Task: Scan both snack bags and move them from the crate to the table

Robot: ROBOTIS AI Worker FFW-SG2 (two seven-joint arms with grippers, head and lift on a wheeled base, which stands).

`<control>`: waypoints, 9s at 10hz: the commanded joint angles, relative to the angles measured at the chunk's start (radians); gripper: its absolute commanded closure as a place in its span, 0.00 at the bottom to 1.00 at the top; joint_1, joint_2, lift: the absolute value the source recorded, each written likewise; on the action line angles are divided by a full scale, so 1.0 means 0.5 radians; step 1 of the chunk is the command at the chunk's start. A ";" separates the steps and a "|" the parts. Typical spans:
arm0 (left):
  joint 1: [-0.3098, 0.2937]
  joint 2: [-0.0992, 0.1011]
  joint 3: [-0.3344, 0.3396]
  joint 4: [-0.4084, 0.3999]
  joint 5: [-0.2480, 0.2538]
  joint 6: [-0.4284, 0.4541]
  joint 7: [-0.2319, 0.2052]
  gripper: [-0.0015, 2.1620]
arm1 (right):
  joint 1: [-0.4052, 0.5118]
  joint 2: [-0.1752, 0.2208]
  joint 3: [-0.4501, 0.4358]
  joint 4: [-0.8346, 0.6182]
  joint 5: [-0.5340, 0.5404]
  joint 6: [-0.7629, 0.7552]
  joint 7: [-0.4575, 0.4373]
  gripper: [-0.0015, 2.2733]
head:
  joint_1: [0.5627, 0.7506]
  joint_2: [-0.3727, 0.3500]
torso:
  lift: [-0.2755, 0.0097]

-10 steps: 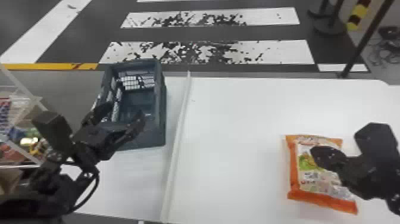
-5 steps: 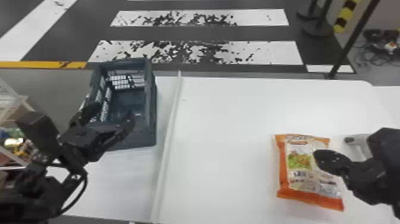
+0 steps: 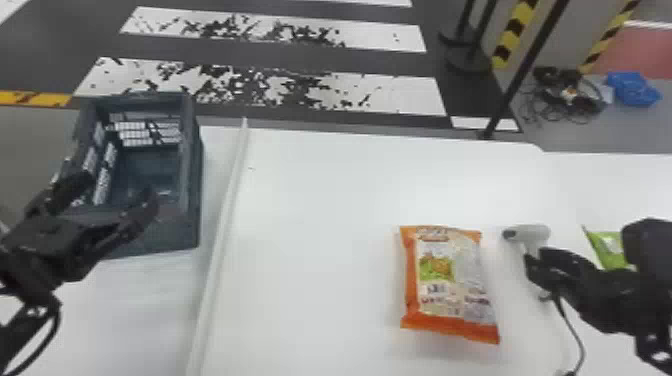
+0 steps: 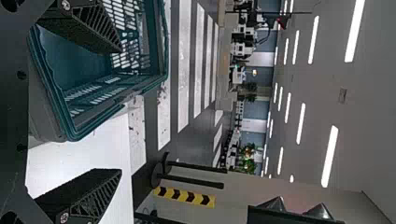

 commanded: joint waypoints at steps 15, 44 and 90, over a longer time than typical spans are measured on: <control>-0.025 0.019 -0.008 0.012 0.009 0.000 -0.009 0.04 | -0.570 -0.242 0.179 0.900 0.043 0.043 -0.037 0.99 | 0.70 0.26 | 0.66; 0.012 0.004 0.047 0.003 0.025 0.000 -0.015 0.04 | -0.021 -0.135 0.719 -0.916 0.396 1.528 -0.147 0.99 | 0.70 0.62 | 0.66; -0.025 0.019 0.035 0.027 0.028 0.030 -0.015 0.04 | -0.423 -0.107 -0.078 0.265 -0.766 1.049 0.537 0.99 | 0.70 0.55 | 0.66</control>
